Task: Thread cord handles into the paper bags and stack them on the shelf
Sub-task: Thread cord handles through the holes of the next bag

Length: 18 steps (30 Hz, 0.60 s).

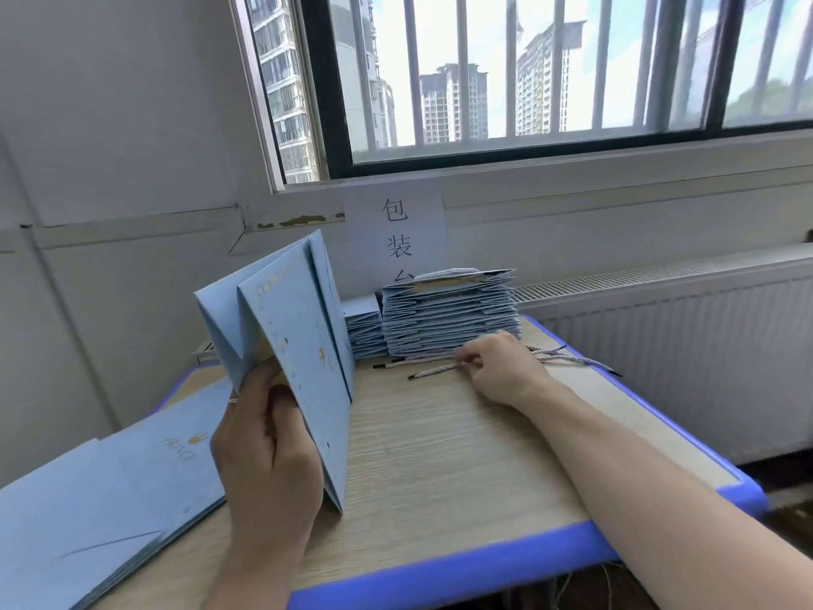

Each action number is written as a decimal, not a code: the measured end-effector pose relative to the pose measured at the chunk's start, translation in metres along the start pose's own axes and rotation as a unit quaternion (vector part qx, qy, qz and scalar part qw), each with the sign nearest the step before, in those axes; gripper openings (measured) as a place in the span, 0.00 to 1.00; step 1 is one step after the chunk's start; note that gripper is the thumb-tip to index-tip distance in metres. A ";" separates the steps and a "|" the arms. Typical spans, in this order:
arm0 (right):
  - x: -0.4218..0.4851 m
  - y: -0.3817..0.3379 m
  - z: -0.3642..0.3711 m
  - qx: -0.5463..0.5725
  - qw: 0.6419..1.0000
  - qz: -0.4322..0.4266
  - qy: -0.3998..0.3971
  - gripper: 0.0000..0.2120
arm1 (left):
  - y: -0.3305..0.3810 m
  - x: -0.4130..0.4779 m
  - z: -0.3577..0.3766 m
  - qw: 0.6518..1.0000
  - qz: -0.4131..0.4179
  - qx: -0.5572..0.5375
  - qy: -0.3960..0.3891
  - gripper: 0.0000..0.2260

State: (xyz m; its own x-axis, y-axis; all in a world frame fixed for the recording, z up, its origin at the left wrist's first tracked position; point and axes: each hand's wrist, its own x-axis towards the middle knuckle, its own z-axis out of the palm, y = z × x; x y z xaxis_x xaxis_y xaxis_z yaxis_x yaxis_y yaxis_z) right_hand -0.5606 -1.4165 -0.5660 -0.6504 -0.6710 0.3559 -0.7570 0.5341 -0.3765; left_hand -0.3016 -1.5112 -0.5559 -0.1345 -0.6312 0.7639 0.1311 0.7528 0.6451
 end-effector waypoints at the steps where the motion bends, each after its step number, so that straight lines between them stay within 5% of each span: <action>1: 0.000 -0.001 0.001 -0.006 1.000 -0.009 -0.004 0.17 | -0.001 0.000 0.000 1.000 0.001 0.002 -0.002 0.12; 18: -0.005 -0.028 0.012 0.034 0.983 -0.171 -0.062 0.06 | -0.004 -0.001 -0.001 1.000 -0.011 0.006 -0.002 0.12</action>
State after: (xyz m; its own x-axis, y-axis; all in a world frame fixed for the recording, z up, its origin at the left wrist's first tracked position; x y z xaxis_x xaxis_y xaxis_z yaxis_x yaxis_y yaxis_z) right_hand -0.5353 -1.4336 -0.5674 -0.3421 -0.8654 0.3660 -0.9214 0.2326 -0.3114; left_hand -0.3010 -1.5139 -0.5594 -0.1418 -0.6461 0.7499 0.1160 0.7415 0.6608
